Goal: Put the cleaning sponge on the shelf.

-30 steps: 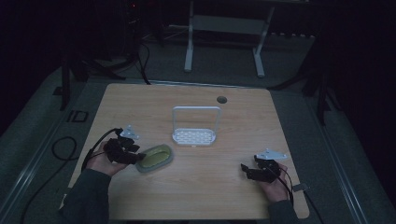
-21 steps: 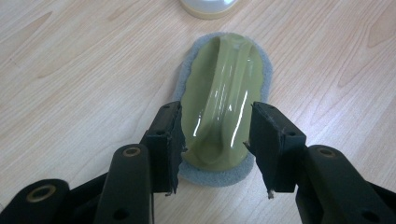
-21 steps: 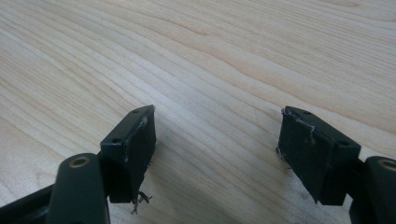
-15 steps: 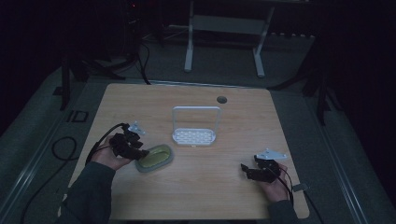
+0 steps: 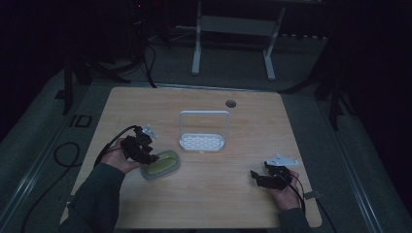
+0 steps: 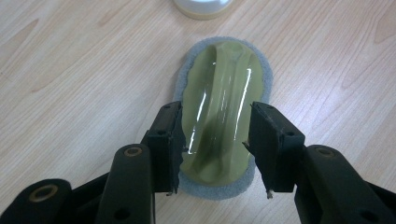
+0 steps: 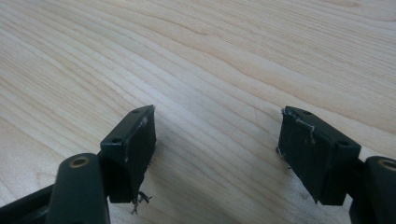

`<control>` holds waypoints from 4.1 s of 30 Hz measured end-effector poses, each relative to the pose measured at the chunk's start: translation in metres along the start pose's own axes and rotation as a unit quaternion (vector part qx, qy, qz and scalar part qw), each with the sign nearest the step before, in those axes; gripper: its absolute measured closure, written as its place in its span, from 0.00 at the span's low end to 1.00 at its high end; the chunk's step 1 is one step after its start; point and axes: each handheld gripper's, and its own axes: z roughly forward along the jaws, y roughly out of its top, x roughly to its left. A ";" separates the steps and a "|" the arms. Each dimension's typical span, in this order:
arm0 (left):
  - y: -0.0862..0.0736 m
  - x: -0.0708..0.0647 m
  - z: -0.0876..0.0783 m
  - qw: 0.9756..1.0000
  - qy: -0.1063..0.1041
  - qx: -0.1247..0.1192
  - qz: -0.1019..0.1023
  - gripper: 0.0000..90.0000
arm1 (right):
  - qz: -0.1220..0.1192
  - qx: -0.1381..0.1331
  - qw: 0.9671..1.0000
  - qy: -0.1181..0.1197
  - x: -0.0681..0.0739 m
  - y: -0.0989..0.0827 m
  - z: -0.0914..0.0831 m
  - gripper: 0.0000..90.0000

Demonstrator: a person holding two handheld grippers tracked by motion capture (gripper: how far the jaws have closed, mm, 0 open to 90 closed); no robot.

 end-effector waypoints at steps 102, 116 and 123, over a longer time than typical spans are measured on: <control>0.079 -0.021 0.022 0.975 -0.027 0.164 0.147 0.80 | 0.000 0.001 1.000 0.000 0.000 0.000 0.000 0.30; 0.100 -0.040 0.014 0.971 -0.024 0.147 0.189 0.80 | 0.000 0.000 1.000 0.000 0.000 0.000 0.000 0.30; 0.109 -0.044 0.008 0.970 -0.021 0.136 0.200 0.80 | 0.000 0.000 1.000 0.000 0.000 0.000 0.000 0.30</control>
